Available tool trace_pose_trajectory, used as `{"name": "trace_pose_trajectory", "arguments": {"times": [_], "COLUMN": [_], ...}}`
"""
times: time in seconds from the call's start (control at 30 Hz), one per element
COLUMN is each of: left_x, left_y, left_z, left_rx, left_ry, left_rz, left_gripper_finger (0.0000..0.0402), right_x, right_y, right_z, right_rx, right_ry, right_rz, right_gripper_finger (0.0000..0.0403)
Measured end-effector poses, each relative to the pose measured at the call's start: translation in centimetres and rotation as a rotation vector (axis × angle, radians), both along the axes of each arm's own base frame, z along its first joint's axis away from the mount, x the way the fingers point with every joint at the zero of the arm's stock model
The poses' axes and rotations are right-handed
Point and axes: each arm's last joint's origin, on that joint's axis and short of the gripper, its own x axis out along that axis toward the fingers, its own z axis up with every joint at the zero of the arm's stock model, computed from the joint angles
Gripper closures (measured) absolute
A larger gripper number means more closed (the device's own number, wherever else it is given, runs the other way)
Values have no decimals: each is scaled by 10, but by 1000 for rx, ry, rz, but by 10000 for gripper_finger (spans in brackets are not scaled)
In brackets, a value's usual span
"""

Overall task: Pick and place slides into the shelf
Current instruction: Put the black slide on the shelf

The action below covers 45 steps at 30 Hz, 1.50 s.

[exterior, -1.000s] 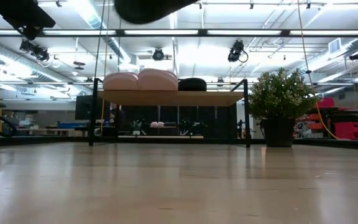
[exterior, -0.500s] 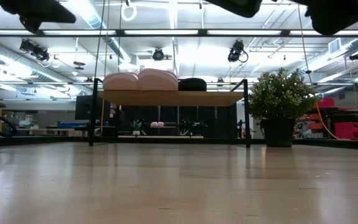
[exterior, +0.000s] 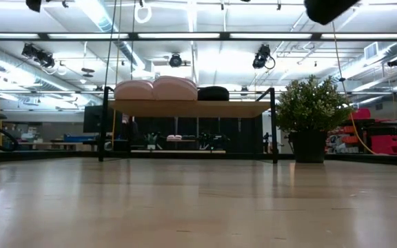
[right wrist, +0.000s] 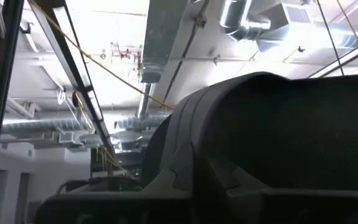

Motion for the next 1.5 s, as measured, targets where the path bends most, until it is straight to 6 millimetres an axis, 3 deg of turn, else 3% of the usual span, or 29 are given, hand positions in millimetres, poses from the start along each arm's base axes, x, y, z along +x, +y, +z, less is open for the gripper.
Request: {"name": "trace_pose_trajectory", "arguments": {"times": [0.17, 0.3, 0.5, 0.83, 1.13, 1.5], "left_x": [6, 13, 19, 27, 34, 35], "left_y": [4, 8, 5, 25, 36, 36], "left_z": [8, 17, 33, 45, 48, 47], "left_rx": [10, 68, 232, 207, 168, 155], "left_ry": [-15, 1, -73, -214, -326, -322], "left_rz": [33, -16, -332, -296, -439, -464], "left_gripper_finger": [390, 388, 385, 384, 300, 185], "right_x": [20, 28, 26, 20, 20, 20], "right_y": [0, -1, -8, -7, -7, -16], "right_z": [7, 0, -7, 1, 0, 1], "right_rx": [-21, -37, -24, -65, -76, -75], "right_ry": [-32, -2, 18, -9, -6, -11], "right_rz": [-8, -4, -6, 37, 29, -11], "right_gripper_finger": [393, 393, 393, 393, 393, 393]}}
